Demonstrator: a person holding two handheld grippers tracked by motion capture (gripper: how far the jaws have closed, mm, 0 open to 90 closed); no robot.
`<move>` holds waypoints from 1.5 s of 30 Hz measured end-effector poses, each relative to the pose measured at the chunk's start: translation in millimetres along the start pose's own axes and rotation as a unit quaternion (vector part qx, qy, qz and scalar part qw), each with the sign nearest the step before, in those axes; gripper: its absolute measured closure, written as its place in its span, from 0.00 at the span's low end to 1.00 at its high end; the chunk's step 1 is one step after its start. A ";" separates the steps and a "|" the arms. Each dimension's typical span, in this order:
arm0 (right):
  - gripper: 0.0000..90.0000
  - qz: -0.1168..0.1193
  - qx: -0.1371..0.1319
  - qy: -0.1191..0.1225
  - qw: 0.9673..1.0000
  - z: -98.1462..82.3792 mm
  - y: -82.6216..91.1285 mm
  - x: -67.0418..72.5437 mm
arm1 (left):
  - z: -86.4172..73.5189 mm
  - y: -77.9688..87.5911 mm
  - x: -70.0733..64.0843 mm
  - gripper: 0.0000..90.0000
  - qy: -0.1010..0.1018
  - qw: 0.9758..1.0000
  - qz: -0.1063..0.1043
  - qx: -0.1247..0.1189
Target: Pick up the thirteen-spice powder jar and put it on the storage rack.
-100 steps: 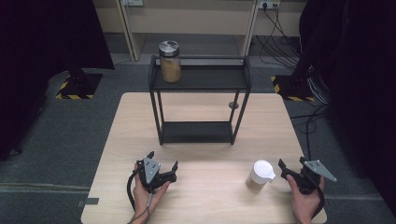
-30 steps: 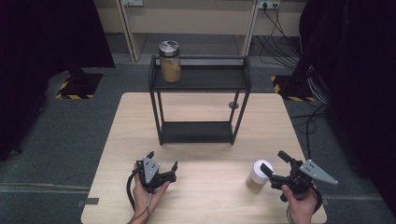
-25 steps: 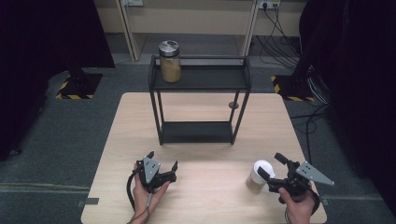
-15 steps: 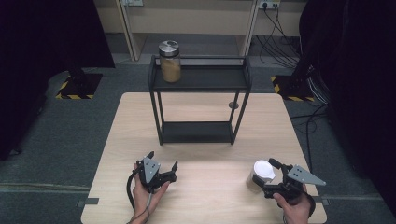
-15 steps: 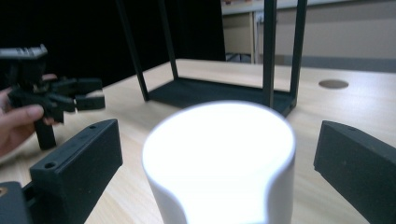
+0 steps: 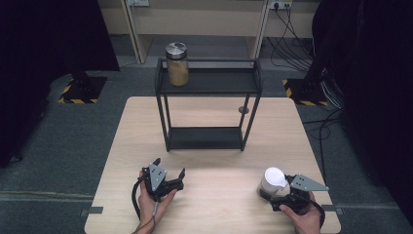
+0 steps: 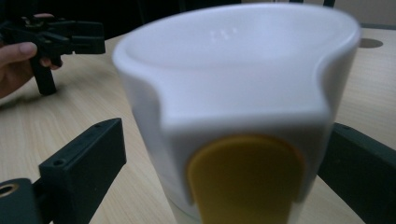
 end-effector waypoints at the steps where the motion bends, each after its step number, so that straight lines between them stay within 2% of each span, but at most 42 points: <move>1: 0.06 -0.002 0.003 0.001 1.000 -0.6 -0.3 -0.3 | 0.0 0.0 0.1 0.02 0.001 1.000 0.000 0.000; 11: 0.21 -0.006 0.021 0.007 1.000 -4.6 -1.5 -2.1 | 0.1 -0.2 0.3 0.02 0.000 1.000 0.000 0.001; 16: 0.31 -0.014 0.017 0.011 1.000 -6.7 -1.2 -0.7 | 0.0 -0.2 0.0 0.02 -0.001 1.000 0.000 0.000; 25: 0.32 -0.026 0.016 0.020 0.999 -6.5 -1.2 3.7 | -0.1 -0.2 -0.4 0.02 -0.003 1.000 0.001 -0.001; 31: 0.33 -0.033 0.026 0.031 0.999 -1.2 -1.8 6.0 | 0.1 -0.4 -1.1 0.02 -0.007 1.000 0.001 0.001; 40: 0.33 -0.018 0.001 0.041 0.999 13.1 -2.2 17.9 | 0.1 -0.4 -0.8 0.02 -0.005 1.000 0.000 0.000; 45: 0.33 -0.015 -0.002 0.041 0.999 20.6 -4.6 22.5 | 0.3 -0.5 -0.4 0.02 -0.004 1.000 -0.001 0.002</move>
Point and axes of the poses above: each handheld gripper's, and its own axes: y roughly backward along the jaws, z roughly out of its top, x roughly to its left, the point moved 9 cm from there along -y, roughly forward along the jaws, and after that the axes turned 4 degrees about -z, right-handed, at the moved point
